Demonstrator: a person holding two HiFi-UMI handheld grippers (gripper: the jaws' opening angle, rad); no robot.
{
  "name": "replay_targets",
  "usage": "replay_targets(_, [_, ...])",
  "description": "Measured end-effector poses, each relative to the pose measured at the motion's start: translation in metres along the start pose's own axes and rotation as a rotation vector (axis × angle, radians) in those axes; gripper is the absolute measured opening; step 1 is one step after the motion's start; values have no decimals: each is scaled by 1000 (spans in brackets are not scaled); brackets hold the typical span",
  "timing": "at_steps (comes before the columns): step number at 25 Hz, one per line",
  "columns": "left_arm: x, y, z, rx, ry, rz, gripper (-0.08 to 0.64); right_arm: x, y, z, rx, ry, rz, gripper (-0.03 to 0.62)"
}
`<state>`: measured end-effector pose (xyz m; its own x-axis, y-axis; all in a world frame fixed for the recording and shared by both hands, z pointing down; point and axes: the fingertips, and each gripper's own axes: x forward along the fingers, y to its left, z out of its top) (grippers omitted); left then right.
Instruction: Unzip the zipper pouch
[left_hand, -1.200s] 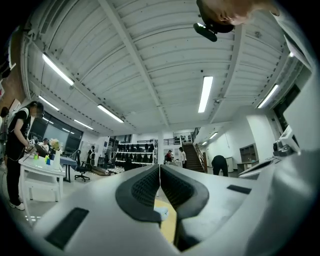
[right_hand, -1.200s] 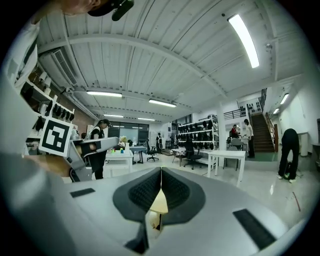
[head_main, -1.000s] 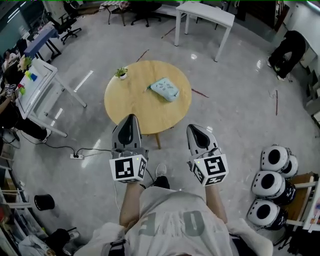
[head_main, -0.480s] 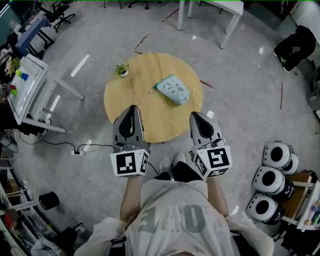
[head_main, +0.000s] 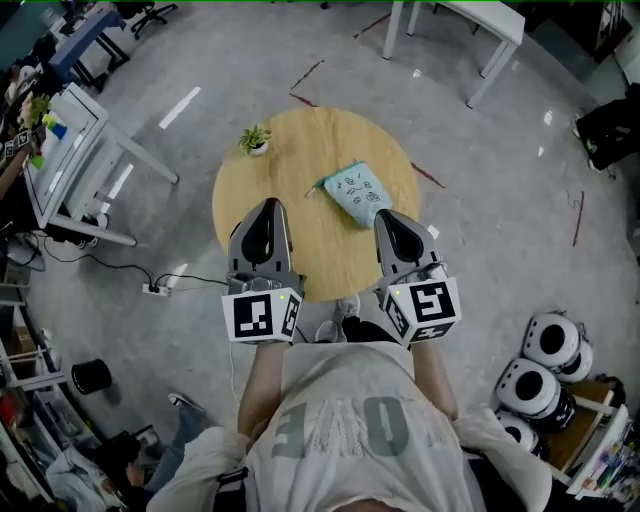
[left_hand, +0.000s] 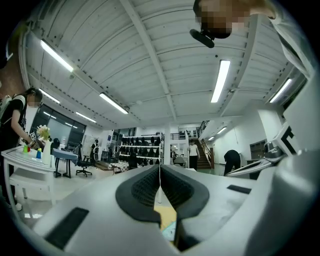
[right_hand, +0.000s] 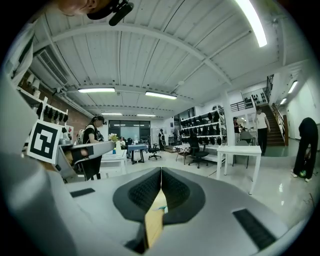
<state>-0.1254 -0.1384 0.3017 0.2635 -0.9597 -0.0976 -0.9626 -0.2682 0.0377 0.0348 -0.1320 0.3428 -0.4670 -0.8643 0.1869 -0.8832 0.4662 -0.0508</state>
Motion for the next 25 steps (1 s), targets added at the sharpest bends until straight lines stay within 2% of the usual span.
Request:
replay_targets(10, [37, -12, -7, 33, -30, 72, 29, 26, -36, 7, -14, -65, 46, 29])
replay_targets(19, [41, -6, -11, 41, -52, 154, 29, 39, -56, 18, -16, -130, 113, 32])
replay_targets(21, [44, -2, -8, 44, -59, 163, 30, 45, -55, 20, -22, -123, 138, 45])
replay_targets(25, [49, 2, -5, 52, -67, 171, 29, 59, -53, 18, -19, -95, 182, 130])
